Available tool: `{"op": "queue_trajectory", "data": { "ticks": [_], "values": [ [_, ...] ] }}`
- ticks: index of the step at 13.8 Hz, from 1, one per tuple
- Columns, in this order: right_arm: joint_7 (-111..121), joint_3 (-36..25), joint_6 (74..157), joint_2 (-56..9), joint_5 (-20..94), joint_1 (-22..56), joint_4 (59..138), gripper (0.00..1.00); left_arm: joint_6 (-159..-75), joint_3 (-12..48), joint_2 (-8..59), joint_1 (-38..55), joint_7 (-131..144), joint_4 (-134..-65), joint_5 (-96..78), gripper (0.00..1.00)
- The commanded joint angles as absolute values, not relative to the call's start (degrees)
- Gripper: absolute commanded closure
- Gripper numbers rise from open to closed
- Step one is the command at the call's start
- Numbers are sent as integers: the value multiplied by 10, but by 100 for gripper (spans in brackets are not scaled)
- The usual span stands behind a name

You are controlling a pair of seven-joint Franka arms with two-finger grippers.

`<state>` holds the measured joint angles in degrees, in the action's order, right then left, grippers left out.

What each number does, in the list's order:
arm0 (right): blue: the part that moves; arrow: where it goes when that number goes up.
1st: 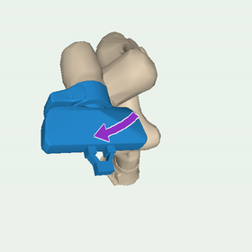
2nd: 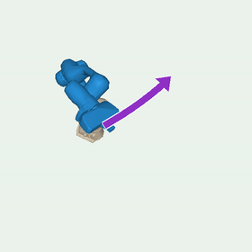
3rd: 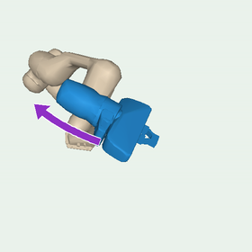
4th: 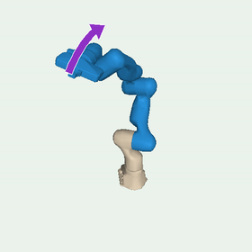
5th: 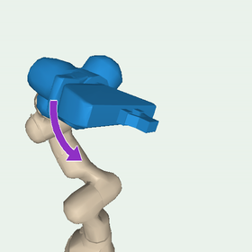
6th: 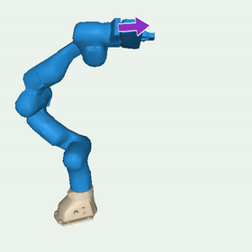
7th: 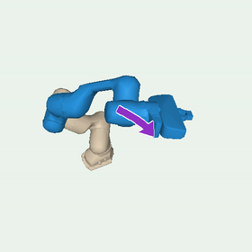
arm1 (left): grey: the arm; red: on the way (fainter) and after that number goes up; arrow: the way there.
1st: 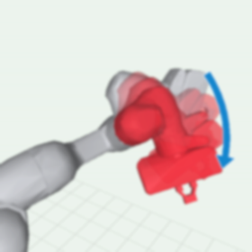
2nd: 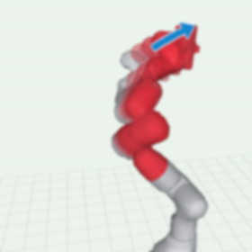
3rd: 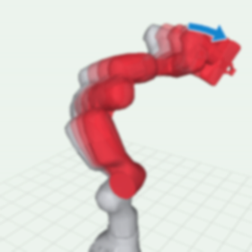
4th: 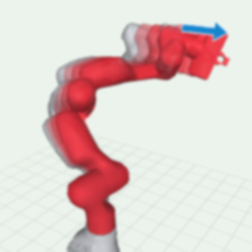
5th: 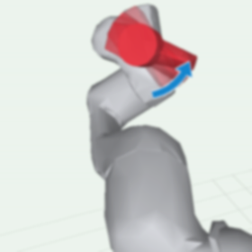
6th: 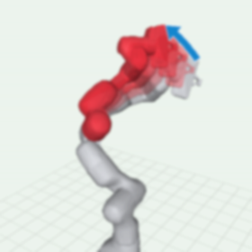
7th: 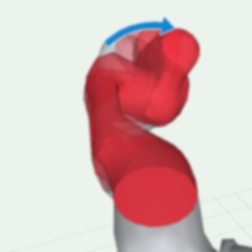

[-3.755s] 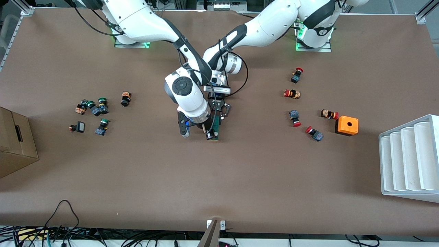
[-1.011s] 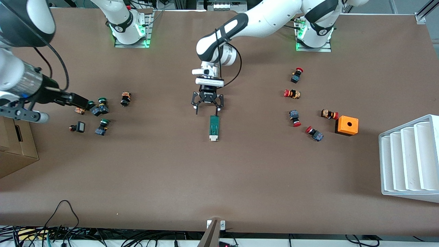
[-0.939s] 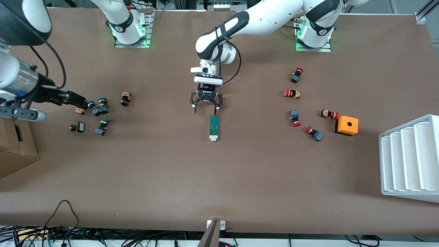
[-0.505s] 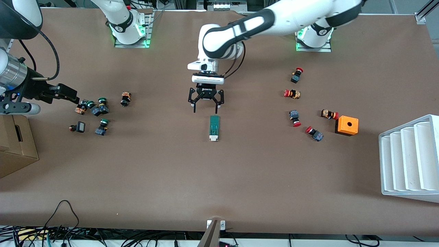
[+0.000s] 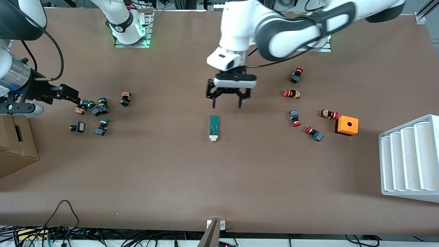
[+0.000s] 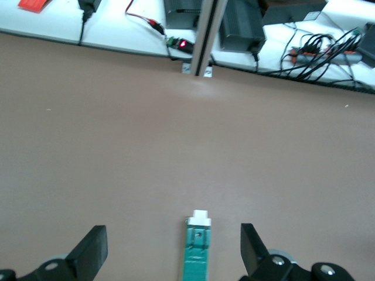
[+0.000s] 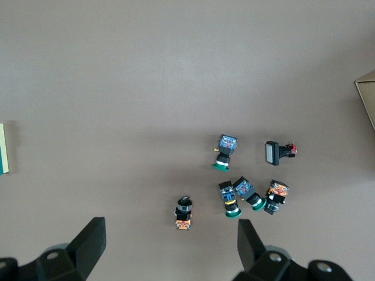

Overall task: Close load switch with both arms
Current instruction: 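Release the switch and lift the left gripper away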

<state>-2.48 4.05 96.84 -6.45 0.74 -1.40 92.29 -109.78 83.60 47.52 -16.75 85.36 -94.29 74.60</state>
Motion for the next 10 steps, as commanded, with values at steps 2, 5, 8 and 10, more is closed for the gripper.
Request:
{"op": "queue_trajectory", "data": {
  "ticks": [2,5,8,10],
  "values": [
    [-23,47,961,-68,-4,-14,912,1,-1004,860,474,-164,723,-859,650,0],
    [-23,47,961,-68,-4,-13,912,1,-965,838,467,-163,631,-763,523,0],
    [-23,47,961,-68,-4,-13,912,1,-950,705,393,-156,533,-736,369,0],
    [-24,47,961,-68,-5,-13,912,1,-923,578,332,-115,431,-699,266,0]
  ]
}}
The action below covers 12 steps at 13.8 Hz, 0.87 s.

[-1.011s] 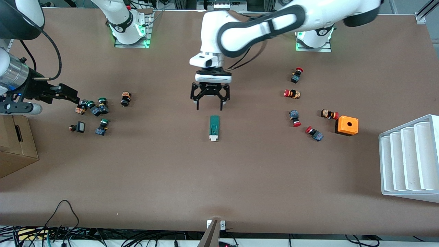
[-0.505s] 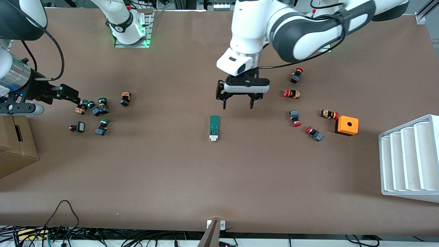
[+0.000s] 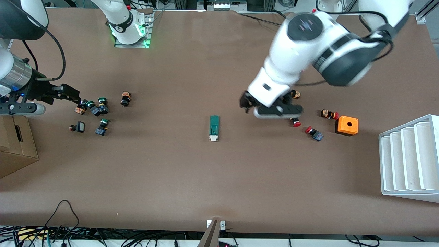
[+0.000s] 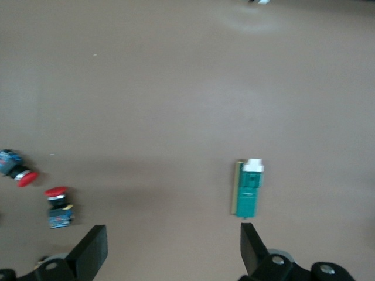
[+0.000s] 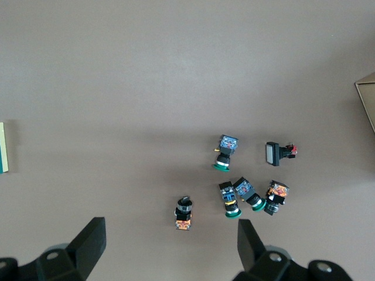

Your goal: Close load switch with both arms

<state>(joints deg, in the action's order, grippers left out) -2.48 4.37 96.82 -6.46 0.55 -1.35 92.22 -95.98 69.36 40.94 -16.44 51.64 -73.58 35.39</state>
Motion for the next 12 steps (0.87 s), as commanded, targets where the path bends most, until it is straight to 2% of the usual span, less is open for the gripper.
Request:
{"op": "queue_trajectory", "data": {
  "ticks": [1,5,6,12],
  "values": [
    [-24,47,961,-68,-5,-12,912,1,-912,487,295,-81,368,-689,199,0],
    [-24,47,961,-68,-7,-12,911,1,-907,144,195,72,162,-703,26,0],
    [-24,47,961,-68,-7,-12,911,1,-900,89,183,93,117,-713,4,0],
    [-24,47,961,-69,-7,-12,909,1,-854,-76,159,81,-83,-721,-50,0]
  ]
}}
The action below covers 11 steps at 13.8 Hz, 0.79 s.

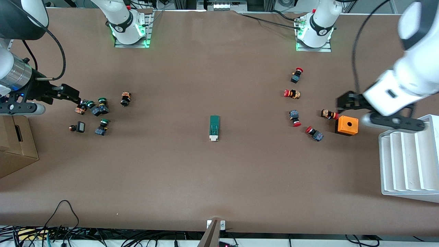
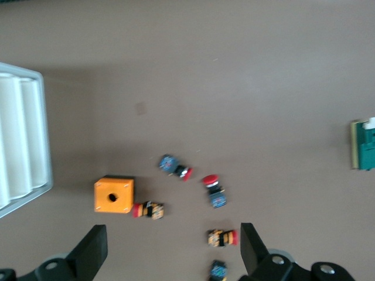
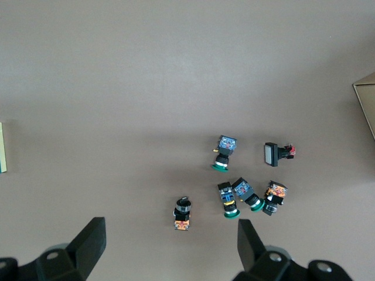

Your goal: Close load switch with both arms

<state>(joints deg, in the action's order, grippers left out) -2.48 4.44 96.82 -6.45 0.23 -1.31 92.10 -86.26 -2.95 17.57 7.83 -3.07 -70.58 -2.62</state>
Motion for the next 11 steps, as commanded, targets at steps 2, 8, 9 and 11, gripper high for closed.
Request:
{"op": "queue_trajectory", "data": {
  "ticks": [2,8,9,11],
  "values": [
    [-24,47,961,-69,-7,-12,909,1,-834,-107,159,80,-84,-719,-48,0],
    [-24,47,962,-69,-7,-12,908,1,-795,-130,141,74,-29,-722,-42,0],
    [-23,47,962,-69,-7,-12,908,1,-795,-130,139,74,-28,-722,-42,0],
    [-22,47,962,-69,-11,-13,908,1,-795,-128,138,73,-29,-720,-41,0]
  ]
}}
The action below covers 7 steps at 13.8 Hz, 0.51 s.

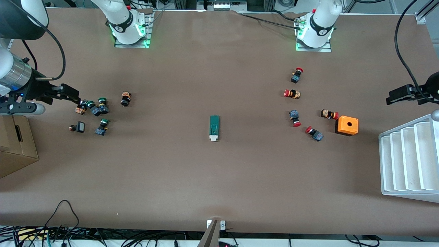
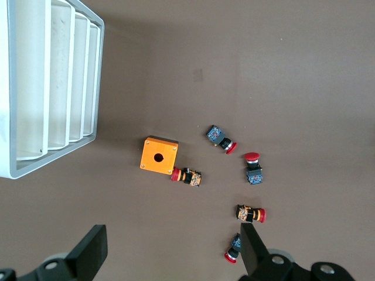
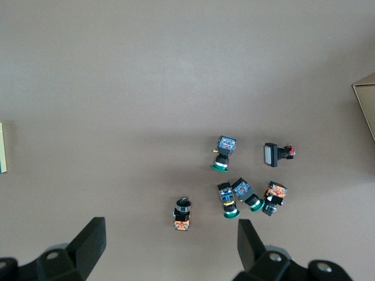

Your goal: Close load switch with both arms

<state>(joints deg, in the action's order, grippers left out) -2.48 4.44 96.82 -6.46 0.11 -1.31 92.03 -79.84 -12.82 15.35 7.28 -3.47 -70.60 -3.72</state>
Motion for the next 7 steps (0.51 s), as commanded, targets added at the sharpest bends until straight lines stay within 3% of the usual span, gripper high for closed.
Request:
{"op": "queue_trajectory", "data": {
  "ticks": [1,7],
  "values": [
    [-22,47,962,-69,-12,-13,908,1,-795,-128,138,73,-29,-720,-40,0],
    [-15,47,966,-70,-11,-13,899,1,-797,-124,147,76,-27,-718,-49,0]
  ]
}}
